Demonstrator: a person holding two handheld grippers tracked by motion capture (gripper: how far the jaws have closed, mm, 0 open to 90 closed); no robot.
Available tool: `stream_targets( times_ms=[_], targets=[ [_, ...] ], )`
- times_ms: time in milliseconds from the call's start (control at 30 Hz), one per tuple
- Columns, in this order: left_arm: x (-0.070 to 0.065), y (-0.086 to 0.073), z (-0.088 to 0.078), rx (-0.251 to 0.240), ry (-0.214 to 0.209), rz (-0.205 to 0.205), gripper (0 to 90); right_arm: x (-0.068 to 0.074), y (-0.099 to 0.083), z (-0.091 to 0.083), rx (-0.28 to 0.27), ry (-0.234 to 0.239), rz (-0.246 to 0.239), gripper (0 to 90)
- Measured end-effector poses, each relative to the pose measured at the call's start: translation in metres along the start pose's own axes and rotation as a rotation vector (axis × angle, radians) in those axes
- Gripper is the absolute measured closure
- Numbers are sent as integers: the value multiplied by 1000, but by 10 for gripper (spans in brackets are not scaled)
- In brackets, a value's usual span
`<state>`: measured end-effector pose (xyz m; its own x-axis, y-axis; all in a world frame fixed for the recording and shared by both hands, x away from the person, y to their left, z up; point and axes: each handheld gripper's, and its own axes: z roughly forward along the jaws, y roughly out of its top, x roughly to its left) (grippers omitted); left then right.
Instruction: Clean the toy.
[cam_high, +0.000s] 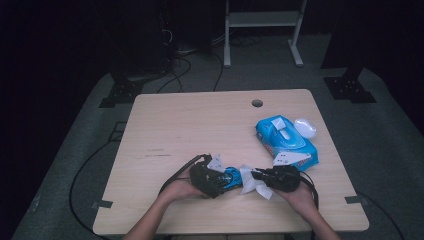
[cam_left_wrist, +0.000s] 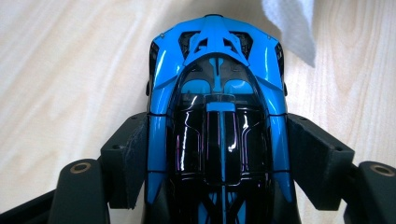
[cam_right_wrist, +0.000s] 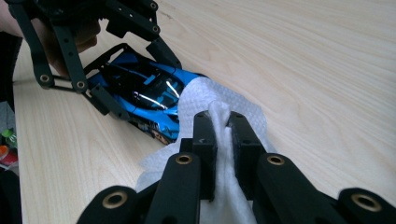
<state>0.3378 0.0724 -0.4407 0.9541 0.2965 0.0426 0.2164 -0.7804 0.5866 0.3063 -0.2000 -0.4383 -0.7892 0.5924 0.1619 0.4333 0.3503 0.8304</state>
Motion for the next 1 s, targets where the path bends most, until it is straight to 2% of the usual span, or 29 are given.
stream_targets(
  times_ms=[300, 533, 767, 1000],
  targets=[
    [22, 13, -6, 13, 26, 0, 279, -7, -1, -7, -16, -12, 19, 825],
    [43, 22, -3, 25, 50, -16, 279, -14, -3, -11, -18, -29, 36, 825],
    [59, 28, 8, 55, 63, -25, 279, -22, -7, -16, -9, -50, 49, 825],
    [69, 25, 20, 70, 57, -40, 279, -30, -16, -23, 9, -71, 61, 824]
  ],
)
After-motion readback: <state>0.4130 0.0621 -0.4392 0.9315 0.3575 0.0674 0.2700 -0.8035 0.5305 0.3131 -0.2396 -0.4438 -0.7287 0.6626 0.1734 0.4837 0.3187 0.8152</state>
